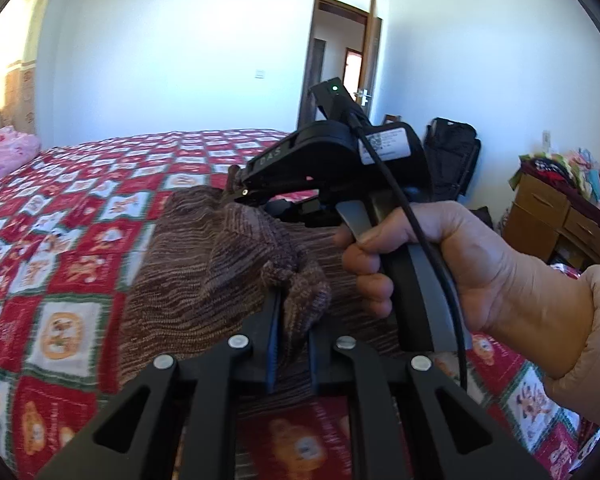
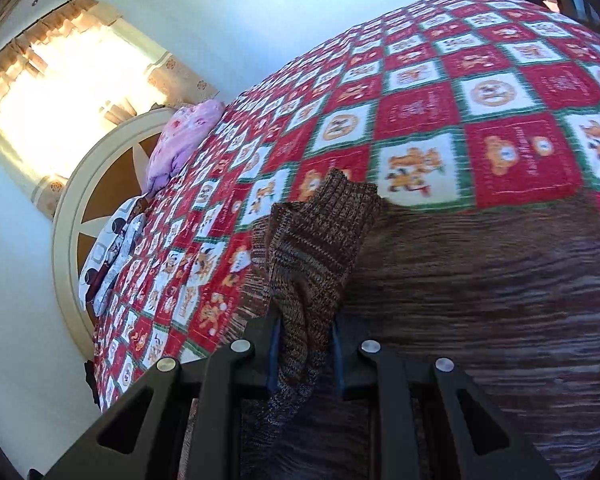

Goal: Fold small clothes

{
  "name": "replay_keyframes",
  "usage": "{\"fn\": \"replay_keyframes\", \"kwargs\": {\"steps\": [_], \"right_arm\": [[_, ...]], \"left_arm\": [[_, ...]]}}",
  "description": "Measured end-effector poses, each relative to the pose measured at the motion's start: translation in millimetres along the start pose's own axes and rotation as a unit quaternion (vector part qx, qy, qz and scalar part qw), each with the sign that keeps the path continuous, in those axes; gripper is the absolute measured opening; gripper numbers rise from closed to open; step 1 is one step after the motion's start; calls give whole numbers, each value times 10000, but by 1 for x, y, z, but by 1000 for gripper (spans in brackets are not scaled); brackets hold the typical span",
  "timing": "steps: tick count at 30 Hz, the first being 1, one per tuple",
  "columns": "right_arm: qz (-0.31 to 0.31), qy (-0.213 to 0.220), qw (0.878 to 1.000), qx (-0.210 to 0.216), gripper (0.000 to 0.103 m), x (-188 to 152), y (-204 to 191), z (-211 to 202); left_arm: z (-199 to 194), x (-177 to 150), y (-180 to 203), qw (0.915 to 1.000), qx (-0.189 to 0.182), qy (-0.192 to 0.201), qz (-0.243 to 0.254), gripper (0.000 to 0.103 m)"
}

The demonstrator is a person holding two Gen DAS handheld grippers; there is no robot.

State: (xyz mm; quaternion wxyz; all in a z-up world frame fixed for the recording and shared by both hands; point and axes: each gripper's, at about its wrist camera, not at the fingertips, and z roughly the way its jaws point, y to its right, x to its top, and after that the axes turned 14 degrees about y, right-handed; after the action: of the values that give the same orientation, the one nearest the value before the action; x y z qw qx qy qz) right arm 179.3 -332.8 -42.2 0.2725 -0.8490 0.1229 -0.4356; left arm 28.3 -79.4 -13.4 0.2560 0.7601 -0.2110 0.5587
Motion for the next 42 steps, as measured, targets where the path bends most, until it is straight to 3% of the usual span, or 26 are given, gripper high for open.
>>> {"fn": "replay_keyframes", "kwargs": {"steps": [12, 19, 28, 31, 32, 36, 40, 41, 42], "right_arm": [[-16, 161, 9996, -217, 20, 13, 47, -45], [278, 252, 9990, -257, 20, 10, 86, -61], [486, 296, 9982, -184, 20, 4, 110, -68], [484, 378, 9977, -300, 20, 1, 112, -80], [520, 400, 9973, -338, 21, -1, 112, -85], [420, 563, 9957, -605, 21, -10, 97, -120], [-87, 784, 9928, -897, 21, -38, 55, -154], [-122, 821, 9925, -901, 26, -48, 46, -160], [-163, 841, 9923, -899, 37, -60, 37, -166]], "left_arm": [[34, 3, 60, 9975, -612, -89, 328, 12], [51, 3, 85, 9952, -882, -195, 370, 12], [65, -2, 95, 9920, -1011, -674, 347, 12], [57, -5, 91, 9907, -1042, -824, 306, 16], [53, -6, 90, 9900, -1063, -872, 311, 24], [15, -10, 74, 9904, -1081, -791, 347, 70], [-14, -11, 46, 9946, -745, -693, 178, 76], [-18, -11, 35, 9958, -584, -697, 78, 76], [-18, -10, 27, 9964, -470, -707, -8, 76]]}}
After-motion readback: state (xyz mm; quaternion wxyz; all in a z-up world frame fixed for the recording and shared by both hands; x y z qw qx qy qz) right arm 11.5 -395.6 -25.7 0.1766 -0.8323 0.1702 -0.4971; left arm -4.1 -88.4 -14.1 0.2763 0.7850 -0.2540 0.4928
